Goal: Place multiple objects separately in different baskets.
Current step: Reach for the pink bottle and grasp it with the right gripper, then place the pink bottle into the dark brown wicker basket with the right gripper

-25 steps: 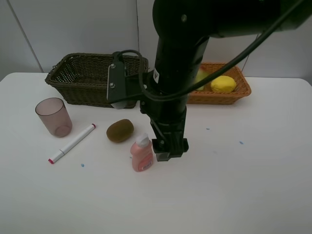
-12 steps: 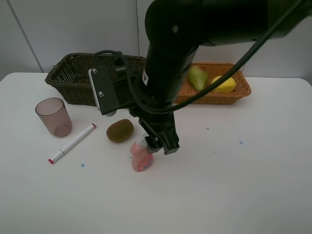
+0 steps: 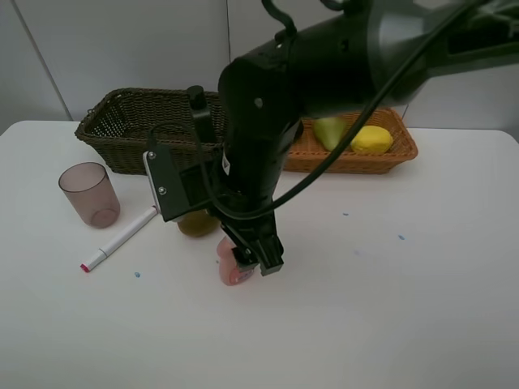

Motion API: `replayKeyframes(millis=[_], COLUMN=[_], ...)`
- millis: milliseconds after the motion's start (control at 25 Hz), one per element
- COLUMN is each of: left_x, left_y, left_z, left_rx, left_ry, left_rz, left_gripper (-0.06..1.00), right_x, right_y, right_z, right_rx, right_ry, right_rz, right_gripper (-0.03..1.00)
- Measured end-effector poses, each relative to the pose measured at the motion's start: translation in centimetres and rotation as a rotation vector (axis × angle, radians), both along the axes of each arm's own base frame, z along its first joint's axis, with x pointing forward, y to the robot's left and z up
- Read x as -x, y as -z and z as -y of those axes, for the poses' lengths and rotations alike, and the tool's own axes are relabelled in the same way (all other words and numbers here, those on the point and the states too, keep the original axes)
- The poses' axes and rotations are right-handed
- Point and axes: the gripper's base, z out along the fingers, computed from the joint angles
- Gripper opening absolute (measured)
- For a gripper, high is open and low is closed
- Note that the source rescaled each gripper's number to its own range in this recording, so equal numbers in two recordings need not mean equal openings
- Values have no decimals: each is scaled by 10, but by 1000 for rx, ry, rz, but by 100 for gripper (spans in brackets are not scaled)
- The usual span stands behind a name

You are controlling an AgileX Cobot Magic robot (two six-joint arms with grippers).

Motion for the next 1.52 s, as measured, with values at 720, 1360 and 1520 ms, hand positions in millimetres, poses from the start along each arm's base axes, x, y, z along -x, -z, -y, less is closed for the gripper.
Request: replayKeyframes(millis=[720, 1360, 1520], left_x=[0, 0, 0], left_y=[0, 0, 0], left_z=[0, 0, 0], left_rx=[0, 0, 0], left_ry=[0, 0, 0], left_rz=[0, 0, 0], left_gripper=[74, 74, 74], right_x=[-5, -5, -5], right_y=[33, 43, 43], right_z=[-7, -6, -6], right_rx=[27, 57, 57], right_ry=[-10, -10, -10], right_rz=[-15, -34, -34], right_gripper=[68, 0, 0])
